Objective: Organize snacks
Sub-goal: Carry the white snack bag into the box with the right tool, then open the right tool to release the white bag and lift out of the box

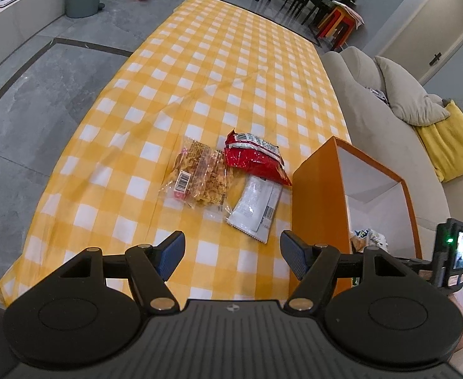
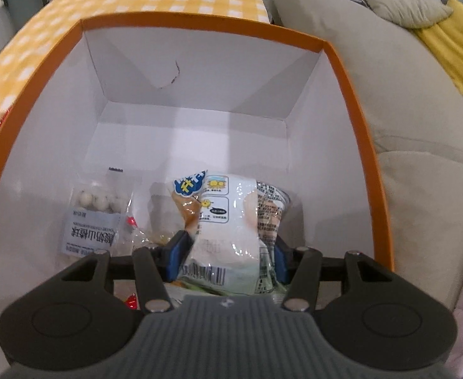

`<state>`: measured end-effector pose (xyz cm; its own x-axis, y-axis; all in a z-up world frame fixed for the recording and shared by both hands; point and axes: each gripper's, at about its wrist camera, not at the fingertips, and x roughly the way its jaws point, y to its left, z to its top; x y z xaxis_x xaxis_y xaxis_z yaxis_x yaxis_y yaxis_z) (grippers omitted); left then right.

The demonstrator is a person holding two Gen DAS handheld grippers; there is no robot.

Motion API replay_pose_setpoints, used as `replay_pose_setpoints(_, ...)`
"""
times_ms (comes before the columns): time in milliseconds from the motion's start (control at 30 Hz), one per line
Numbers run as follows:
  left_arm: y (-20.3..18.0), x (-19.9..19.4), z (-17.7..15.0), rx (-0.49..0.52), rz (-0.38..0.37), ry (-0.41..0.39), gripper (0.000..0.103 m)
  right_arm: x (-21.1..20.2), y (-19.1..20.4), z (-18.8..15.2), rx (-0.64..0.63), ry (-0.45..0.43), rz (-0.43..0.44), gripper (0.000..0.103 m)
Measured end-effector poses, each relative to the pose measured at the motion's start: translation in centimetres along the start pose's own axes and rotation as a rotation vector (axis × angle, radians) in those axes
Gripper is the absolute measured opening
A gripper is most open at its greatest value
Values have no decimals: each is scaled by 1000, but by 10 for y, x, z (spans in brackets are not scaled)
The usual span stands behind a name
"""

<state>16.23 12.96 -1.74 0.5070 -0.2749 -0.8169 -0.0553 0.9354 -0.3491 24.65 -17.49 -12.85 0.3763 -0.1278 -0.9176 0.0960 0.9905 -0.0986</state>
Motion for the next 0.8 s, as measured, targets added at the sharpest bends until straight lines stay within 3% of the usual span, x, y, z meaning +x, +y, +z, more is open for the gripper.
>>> replay_pose_setpoints(67, -1, 1, -1, 6, 2, 2, 81, -5, -7, -1, 32, -8, 26, 53)
replay_pose_setpoints(167, -5, 2, -1, 18, 9, 5, 81, -10, -3, -3, -1, -24, -12, 52)
replay_pose_setpoints(333, -11, 4, -3, 52, 20, 15, 81, -2, 30, -6, -176, -27, -195, 64)
replay_pose_setpoints(367, -12, 3, -3, 57, 21, 14, 81, -6, 31, -6, -176, -38, -195, 71)
replay_pose_setpoints(433, -12, 2, -3, 57, 22, 11, 81, -20, 24, -6, -153, -58, -145, 71)
replay_pose_setpoints(533, -12, 3, -3, 59, 15, 13, 81, -48, 3, -2, -97, -105, 0, 53)
replay_pose_setpoints(600, -12, 5, -3, 60, 13, 19, 81, -62, -14, 3, -44, -119, 66, 12)
replay_pose_setpoints(633, -13, 6, -3, 61, 12, 21, 81, -67, -19, 8, -29, -116, 91, 3)
replay_pose_setpoints(800, -13, 6, -4, 64, 4, 30, 81, -46, -27, 24, -41, -43, 108, 0)
